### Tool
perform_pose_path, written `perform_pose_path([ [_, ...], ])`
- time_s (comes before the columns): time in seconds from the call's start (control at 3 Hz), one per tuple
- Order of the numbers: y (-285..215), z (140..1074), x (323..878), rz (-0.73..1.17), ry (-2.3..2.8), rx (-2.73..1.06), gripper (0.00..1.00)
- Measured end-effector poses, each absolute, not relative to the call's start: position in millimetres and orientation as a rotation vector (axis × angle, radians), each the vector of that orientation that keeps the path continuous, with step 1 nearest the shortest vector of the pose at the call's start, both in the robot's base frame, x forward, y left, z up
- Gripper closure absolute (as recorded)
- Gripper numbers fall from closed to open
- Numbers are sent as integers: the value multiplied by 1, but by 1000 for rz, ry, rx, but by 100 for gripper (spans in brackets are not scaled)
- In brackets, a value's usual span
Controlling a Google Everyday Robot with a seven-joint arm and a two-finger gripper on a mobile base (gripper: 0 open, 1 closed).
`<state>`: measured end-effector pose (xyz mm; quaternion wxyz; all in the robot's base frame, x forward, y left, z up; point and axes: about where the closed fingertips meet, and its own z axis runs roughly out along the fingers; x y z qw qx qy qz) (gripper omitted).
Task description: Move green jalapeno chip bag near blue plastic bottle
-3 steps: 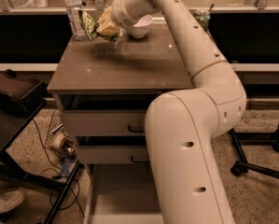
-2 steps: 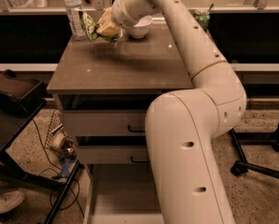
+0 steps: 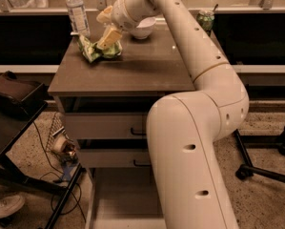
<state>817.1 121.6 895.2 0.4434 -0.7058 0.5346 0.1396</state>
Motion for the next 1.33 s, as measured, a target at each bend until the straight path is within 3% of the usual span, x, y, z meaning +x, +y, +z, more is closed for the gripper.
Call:
perform_pose_path([
  [0.33,124,893,817,350,1326,-1753,0],
  [1.0,119,901,814,353,1329,-1758,0],
  [1.33,84,949,806,284,1349,-1733,0],
])
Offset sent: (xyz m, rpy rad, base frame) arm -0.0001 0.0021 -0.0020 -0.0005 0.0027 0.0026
